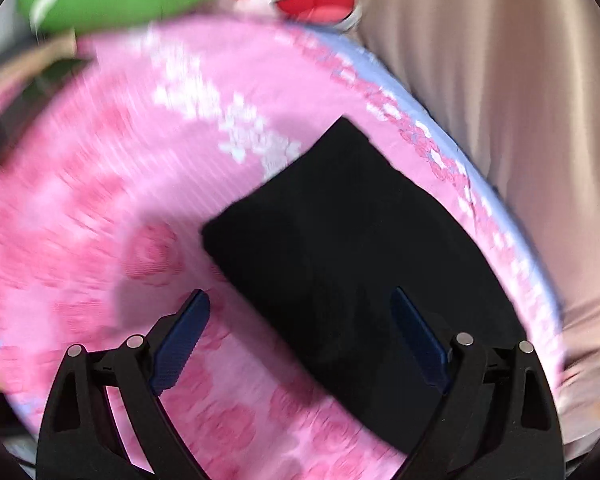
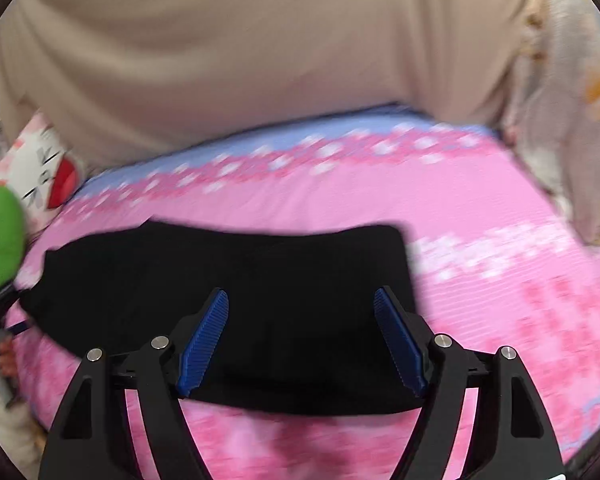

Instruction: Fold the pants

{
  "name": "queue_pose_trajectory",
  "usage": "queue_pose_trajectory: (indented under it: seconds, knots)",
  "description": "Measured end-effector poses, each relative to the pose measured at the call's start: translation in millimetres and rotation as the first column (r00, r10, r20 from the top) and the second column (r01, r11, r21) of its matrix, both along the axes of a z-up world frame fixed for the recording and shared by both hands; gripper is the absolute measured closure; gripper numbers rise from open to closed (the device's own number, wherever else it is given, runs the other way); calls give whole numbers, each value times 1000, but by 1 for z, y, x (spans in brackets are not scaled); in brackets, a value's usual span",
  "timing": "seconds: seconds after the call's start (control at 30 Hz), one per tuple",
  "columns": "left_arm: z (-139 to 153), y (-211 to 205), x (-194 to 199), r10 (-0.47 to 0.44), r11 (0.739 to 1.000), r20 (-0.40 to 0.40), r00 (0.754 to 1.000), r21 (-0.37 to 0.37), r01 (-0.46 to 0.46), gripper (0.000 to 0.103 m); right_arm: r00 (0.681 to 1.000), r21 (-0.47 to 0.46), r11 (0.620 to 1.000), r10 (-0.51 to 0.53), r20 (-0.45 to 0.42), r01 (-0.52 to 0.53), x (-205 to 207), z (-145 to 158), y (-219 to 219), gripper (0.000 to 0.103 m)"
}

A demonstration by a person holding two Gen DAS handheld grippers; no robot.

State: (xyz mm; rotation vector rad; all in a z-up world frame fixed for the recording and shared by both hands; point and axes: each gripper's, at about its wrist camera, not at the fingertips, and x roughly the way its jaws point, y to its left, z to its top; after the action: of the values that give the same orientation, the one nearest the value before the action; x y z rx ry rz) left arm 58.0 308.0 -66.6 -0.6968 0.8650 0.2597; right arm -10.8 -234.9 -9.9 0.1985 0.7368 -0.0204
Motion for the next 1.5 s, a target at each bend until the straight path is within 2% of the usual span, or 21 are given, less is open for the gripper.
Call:
queue_pose_trajectory:
  seconds: [0.07,0.1,0.13,0.2,0.3,0.4,0.47,0.53,0.67,0.7,0.73,0.77,0.8,0.83,0.9,1.0,1.1,1.23,1.3,1.4,1.5]
  knots:
    - [1,2,5,16,1000,25,1000,17,-17,29,999,22,999,45,-23,-44,2,-9,15,29]
    - [0,3,9,14,1000,5,1000,27,-14,50,998,17,998,58,-36,-58,4,-13,24,29]
    - [1,1,10,17,998,-1,1000,59,-16,84,997,14,998,66,-44,-66,4,-16,29,29]
    - [5,-4,14,-12,998,9,1000,54,12,90,995,18,996,83,-59,-82,5,-20,37,29]
    - [46,-37,9,-77,983,94,993,175,59,91,994,31,996,84,-63,-82,6,-22,37,29]
    - [95,-98,-2,-254,942,198,947,272,196,91,997,48,997,64,-53,-61,4,-21,28,29]
    - [113,-152,-8,-389,886,211,897,351,302,91,998,65,997,48,-49,-44,3,-21,21,29]
    - [105,-206,-6,-509,819,156,846,389,421,89,998,87,996,40,-51,-36,2,-22,13,29]
    - [46,-268,8,-596,723,-42,802,405,559,74,997,113,993,35,-66,-27,3,-29,2,29]
    - [33,-273,9,-600,717,-88,795,383,583,63,997,115,993,31,-76,-22,2,-32,-2,28]
    - [24,-276,8,-612,712,-118,782,348,610,53,996,116,993,29,-84,-19,2,-33,-5,28]
    - [21,-275,1,-629,710,-106,771,325,624,52,996,119,993,28,-89,-17,3,-35,-7,28]
    - [24,-274,-6,-622,711,-97,777,345,613,47,995,130,991,28,-91,-16,3,-35,-10,28]
    - [30,-273,-13,-614,706,-91,784,382,597,32,996,139,990,30,-88,-18,4,-33,-12,28]
    - [49,-264,-32,-574,696,-59,817,490,525,12,996,181,982,63,-67,-50,11,-27,-9,28]
    - [74,-245,-55,-523,694,4,852,582,423,10,985,239,959,167,-35,-154,31,-17,15,28]
    - [86,-217,-54,-464,724,6,886,579,375,9,945,324,898,325,-32,-298,59,-17,59,25]
    - [73,-181,-45,-385,757,-39,922,559,339,9,901,339,859,429,-69,-383,88,-26,113,25]
    - [66,-168,-51,-374,763,-52,926,551,339,9,897,285,874,433,-86,-394,103,-25,134,25]
    - [56,-157,-54,-376,767,-62,924,539,349,9,922,173,920,372,-108,-351,127,-25,147,21]
    - [52,-152,-58,-385,779,-59,921,514,359,9,913,194,923,367,-176,-333,151,-43,155,18]
